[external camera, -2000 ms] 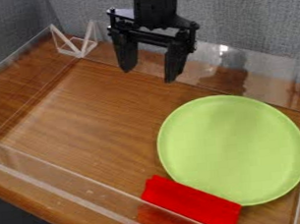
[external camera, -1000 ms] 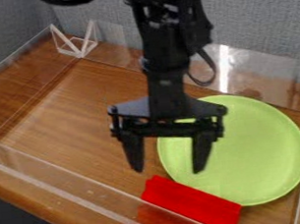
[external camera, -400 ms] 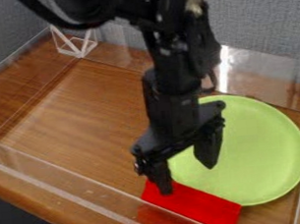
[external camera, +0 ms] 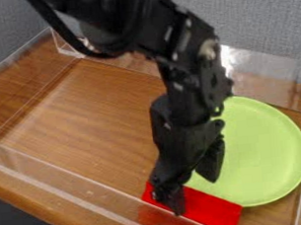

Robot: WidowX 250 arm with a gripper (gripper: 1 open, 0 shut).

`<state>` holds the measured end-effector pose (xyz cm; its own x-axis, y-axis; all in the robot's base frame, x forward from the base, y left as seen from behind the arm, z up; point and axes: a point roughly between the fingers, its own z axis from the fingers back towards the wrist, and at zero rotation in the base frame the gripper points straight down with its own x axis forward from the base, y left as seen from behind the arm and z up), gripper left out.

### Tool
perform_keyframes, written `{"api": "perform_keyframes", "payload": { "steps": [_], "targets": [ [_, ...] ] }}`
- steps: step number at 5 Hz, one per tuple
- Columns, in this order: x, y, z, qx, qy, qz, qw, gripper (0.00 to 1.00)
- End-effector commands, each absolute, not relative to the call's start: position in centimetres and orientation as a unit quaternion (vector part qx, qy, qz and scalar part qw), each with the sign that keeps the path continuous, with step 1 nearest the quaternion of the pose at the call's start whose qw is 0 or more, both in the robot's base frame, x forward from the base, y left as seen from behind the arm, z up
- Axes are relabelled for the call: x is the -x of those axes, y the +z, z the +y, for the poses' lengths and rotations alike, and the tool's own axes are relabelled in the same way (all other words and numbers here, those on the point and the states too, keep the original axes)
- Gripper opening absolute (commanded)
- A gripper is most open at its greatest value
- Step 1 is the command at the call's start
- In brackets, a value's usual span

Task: Put the red object on the green plate

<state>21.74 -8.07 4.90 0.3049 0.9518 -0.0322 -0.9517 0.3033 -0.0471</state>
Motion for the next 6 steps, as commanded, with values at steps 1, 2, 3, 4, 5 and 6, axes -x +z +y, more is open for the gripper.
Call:
{"api": "perform_keyframes", "payload": {
  "steps": [1, 2, 3, 4, 5, 6],
  "targets": [
    [-21.7, 4.5, -8.0, 0.035, 0.600, -0.010, 0.799, 1.00],
    [-21.5, 4.3, -7.7, 0.037, 0.608, -0.010, 0.793, 1.00],
    [-21.8, 5.8, -8.1, 0.036, 0.609, -0.012, 0.792, 1.00],
    [-22.1, 7.4, -8.5, 0.036, 0.610, -0.012, 0.791, 1.00],
    [-21.5, 6.8, -8.1, 0.034, 0.613, -0.012, 0.789, 1.00],
    [-21.0, 6.1, -7.6, 0.032, 0.618, -0.012, 0.786, 1.00]
  ]
}}
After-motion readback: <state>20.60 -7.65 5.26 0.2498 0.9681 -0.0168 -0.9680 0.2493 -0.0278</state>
